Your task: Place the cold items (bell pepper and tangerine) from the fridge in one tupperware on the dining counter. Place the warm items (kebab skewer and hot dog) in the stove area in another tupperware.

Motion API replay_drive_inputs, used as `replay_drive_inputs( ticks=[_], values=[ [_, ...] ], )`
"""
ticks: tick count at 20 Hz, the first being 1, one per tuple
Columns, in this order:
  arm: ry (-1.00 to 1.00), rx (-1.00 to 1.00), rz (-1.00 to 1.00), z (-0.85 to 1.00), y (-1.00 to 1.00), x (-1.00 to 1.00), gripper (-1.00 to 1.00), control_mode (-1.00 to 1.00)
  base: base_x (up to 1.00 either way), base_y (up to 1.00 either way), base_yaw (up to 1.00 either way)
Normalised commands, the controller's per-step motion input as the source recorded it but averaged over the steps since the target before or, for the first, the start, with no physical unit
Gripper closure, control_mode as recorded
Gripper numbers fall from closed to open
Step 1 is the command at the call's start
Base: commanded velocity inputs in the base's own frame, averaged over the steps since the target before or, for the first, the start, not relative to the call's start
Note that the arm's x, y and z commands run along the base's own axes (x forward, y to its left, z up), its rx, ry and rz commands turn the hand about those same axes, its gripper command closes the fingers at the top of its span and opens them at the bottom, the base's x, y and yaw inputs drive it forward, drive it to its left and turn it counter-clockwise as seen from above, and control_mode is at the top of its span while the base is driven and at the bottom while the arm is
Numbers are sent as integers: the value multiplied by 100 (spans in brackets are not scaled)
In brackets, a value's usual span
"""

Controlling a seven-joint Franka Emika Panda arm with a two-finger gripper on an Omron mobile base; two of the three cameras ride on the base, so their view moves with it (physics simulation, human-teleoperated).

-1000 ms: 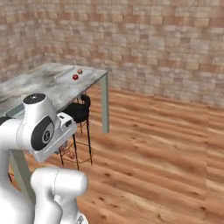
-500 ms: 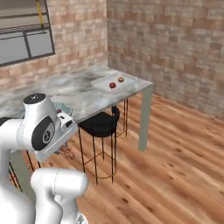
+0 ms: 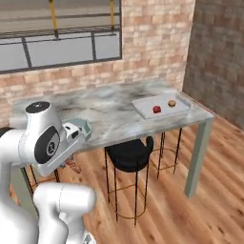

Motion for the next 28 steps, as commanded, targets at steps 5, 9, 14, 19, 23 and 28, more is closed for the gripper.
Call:
replay_drive_inputs(
  ticks=[5, 9, 14, 19, 23, 28],
  values=[
    [0, 0, 0, 0, 0, 0, 100, 100, 47, -43, 68],
    [0, 0, 0, 0, 0, 0, 100, 100, 38, -31, 70],
    [0, 0, 0, 0, 0, 0, 100, 100, 47, -36, 65],
    [0, 0, 0, 0, 0, 0, 100, 100, 77, -44, 42],
    [0, 0, 0, 0, 0, 0, 100, 100, 72, -52, 26],
    [0, 0, 0, 0, 0, 0, 100, 100, 74, -45, 23]
  ],
)
